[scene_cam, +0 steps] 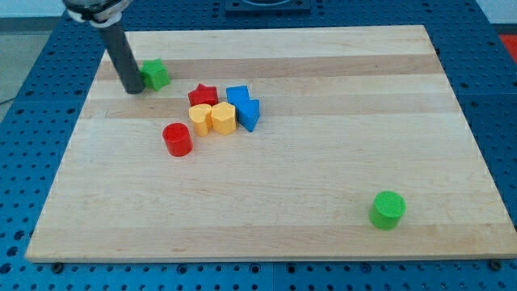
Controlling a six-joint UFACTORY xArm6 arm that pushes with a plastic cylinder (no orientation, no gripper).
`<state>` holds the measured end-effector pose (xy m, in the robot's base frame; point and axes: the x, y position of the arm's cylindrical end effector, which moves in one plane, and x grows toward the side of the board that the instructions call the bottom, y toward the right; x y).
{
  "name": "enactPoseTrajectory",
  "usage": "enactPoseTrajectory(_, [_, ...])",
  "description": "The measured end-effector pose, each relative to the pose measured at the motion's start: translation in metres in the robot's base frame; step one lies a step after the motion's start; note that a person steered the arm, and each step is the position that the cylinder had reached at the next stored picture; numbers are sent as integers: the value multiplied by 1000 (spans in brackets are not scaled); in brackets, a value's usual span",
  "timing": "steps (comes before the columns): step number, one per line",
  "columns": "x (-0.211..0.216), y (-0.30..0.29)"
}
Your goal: Push the green star to the center right
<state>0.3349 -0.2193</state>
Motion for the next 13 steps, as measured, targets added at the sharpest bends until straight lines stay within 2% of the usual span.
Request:
enactPoseTrajectory(1, [1, 4])
enactPoseTrajectory(3, [10, 75])
enactPoseTrajectory(4, [-22, 90])
enactPoseTrajectory(5, [-57, 55])
enactPoseTrajectory(6, [-52, 2])
enactPoseTrajectory(8, [39, -6])
enactPoseTrajectory(9, [6, -17])
enactPoseTrajectory(10, [-45, -4])
enactPoseTrajectory(11, [-50, 45])
enactPoseTrajectory(12, [10, 51])
enactPoseTrajectory(13, [68, 31])
